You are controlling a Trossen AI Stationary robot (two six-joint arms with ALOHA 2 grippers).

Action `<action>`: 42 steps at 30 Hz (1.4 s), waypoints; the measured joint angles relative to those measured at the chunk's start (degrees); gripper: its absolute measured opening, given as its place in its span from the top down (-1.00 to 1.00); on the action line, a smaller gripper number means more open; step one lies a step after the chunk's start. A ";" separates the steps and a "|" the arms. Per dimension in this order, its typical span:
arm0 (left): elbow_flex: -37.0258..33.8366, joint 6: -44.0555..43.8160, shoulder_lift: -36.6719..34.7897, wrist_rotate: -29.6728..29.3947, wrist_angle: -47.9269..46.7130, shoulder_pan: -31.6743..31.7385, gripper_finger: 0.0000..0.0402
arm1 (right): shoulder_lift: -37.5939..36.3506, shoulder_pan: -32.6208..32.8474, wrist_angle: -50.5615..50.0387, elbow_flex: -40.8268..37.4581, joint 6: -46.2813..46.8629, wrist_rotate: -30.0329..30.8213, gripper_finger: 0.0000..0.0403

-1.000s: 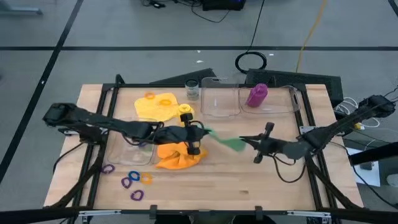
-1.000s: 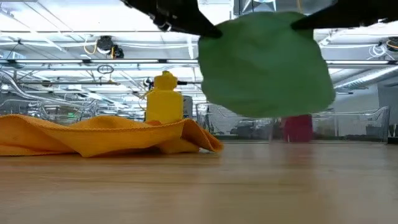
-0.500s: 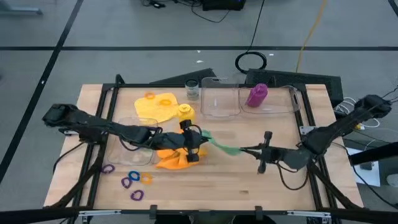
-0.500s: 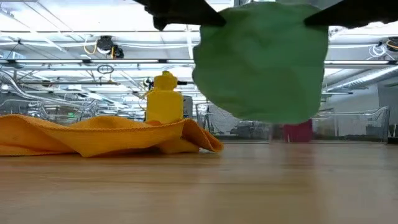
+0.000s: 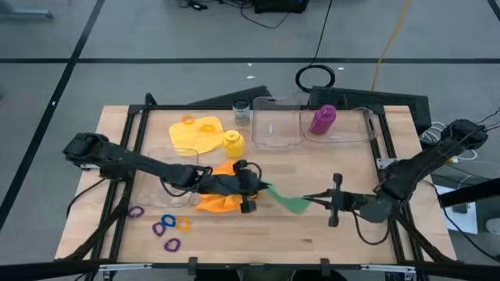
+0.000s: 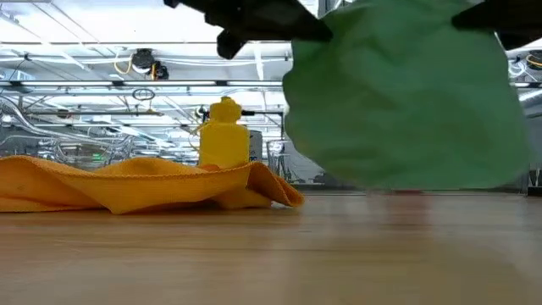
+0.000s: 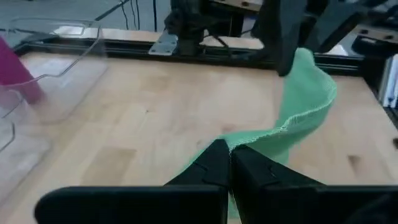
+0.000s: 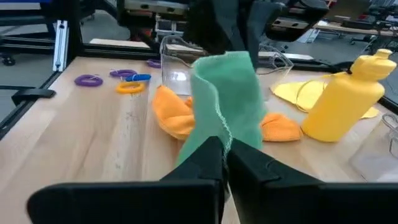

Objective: Pick & Place Sports Items
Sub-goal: Fold the green towel

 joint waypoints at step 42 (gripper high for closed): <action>-0.02 9.64 15.13 11.29 6.68 20.80 1.00 | -0.23 -22.37 -26.71 -3.98 7.42 -1.55 1.00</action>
